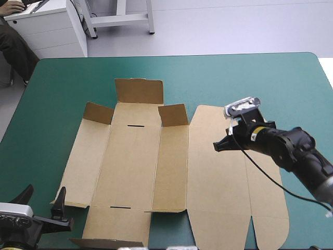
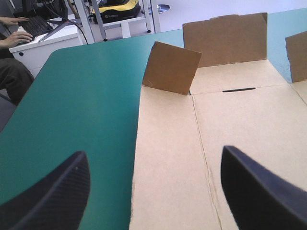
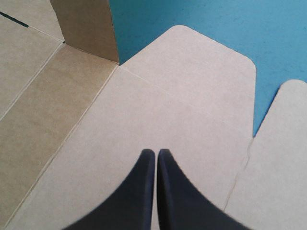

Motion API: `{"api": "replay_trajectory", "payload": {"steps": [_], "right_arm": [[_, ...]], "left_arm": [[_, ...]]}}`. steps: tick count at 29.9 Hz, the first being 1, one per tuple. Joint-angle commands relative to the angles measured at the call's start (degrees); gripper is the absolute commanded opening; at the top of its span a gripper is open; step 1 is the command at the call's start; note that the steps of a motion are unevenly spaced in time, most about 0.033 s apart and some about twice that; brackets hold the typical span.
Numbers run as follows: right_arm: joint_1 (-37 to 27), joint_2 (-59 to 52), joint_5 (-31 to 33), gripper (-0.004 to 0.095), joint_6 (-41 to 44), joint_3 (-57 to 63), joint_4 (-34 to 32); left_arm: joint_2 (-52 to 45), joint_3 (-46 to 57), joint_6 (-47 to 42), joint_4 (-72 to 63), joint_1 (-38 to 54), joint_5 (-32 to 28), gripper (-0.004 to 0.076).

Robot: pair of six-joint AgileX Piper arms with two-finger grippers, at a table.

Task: Fold the box

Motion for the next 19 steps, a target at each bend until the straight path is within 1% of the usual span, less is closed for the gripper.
{"api": "replay_trajectory", "payload": {"steps": [1, 6, 9, 12, 15, 19], "right_arm": [[-0.35, -8.12, -7.33, -0.0001, 1.73, 4.98, -2.64], [-0.35, -17.40, -10.09, -0.0001, 1.73, 13.50, -2.75], [-0.35, -22.23, -9.77, -0.0001, 1.73, 16.93, -2.63], [-0.35, -26.22, -9.97, -0.0001, 1.73, 20.27, -2.56], [-0.35, -29.43, -9.97, -0.0001, 2.54, 23.04, -2.56], [-0.35, -33.06, -9.92, -0.0001, 4.08, 25.85, -2.56]], "left_arm": [[5.97, -5.45, -0.54, -0.02, -0.23, -1.83, 0.0543], [19.37, -14.36, -0.54, 2.08, -0.23, 0.51, 0.0543], [28.53, -19.28, -0.54, 3.53, -0.23, 0.52, 0.0543], [35.41, -22.17, -0.54, 3.58, -0.23, 0.86, 0.0543], [40.24, -23.09, -0.54, 3.58, -0.23, 0.97, 0.0543], [43.53, -22.97, -1.06, 6.78, 0.72, 0.73, 0.0543]]}}
